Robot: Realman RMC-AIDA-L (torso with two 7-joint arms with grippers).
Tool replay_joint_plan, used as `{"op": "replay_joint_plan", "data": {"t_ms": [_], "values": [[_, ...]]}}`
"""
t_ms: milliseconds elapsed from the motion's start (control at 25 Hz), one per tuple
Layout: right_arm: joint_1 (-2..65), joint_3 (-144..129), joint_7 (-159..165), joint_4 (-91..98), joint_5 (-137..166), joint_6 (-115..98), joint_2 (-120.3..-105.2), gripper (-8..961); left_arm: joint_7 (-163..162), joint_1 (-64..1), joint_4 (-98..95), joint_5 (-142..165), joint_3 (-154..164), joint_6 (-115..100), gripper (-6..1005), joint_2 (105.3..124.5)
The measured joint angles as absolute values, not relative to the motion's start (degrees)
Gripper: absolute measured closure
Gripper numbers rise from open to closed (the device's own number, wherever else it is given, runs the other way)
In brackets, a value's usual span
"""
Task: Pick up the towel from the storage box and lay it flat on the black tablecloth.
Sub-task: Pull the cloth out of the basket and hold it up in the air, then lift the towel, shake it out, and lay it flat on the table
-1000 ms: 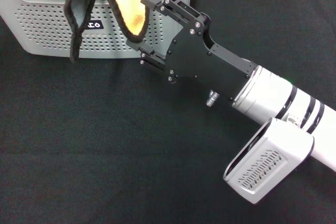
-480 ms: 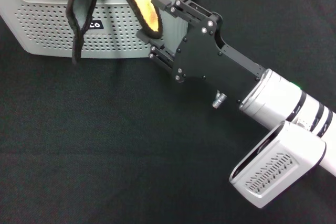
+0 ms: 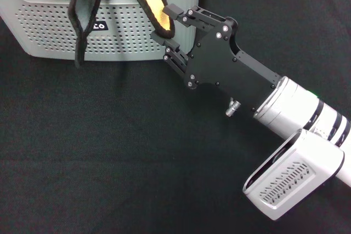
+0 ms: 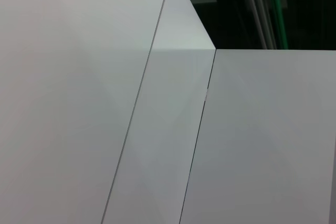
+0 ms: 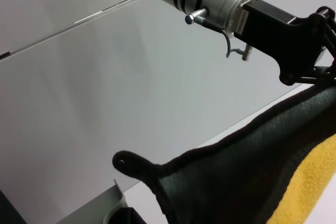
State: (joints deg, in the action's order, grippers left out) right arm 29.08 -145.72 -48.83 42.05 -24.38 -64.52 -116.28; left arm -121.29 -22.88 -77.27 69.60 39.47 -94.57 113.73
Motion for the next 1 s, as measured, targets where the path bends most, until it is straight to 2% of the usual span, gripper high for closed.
{"op": "replay_joint_plan", "data": {"t_ms": [520,720,880,920,960,1000], "values": [[27.9,-146.4,-44.1,44.3,-27.3,-65.6,-116.27,708,-121.2,-21.9,-77.4,69.7,39.6,-95.5,956,113.59],[25.4,-147.2,-36.8,45.3,-26.7,-68.3,-116.13,839,-120.5,-21.6,-77.0,72.5,39.4,-99.4,956,113.25],[22.0,-146.7,-28.2,47.0,-21.9,-72.1,-115.17,923,-120.0,-20.2,-76.9,73.4,39.3,-103.2,956,112.20],[20.7,-146.0,-25.0,47.9,-19.5,-73.4,-114.60,928,-120.0,-19.2,-76.5,73.4,39.3,-105.2,956,110.93],[19.6,-145.3,-21.9,48.8,-17.4,-74.3,-113.85,934,-120.0,-19.2,-76.5,73.4,39.3,-105.2,956,110.93],[18.4,-144.4,-19.0,50.0,-15.4,-75.1,-112.93,939,-120.1,-18.8,-76.1,73.4,39.3,-106.5,956,110.15]]}}
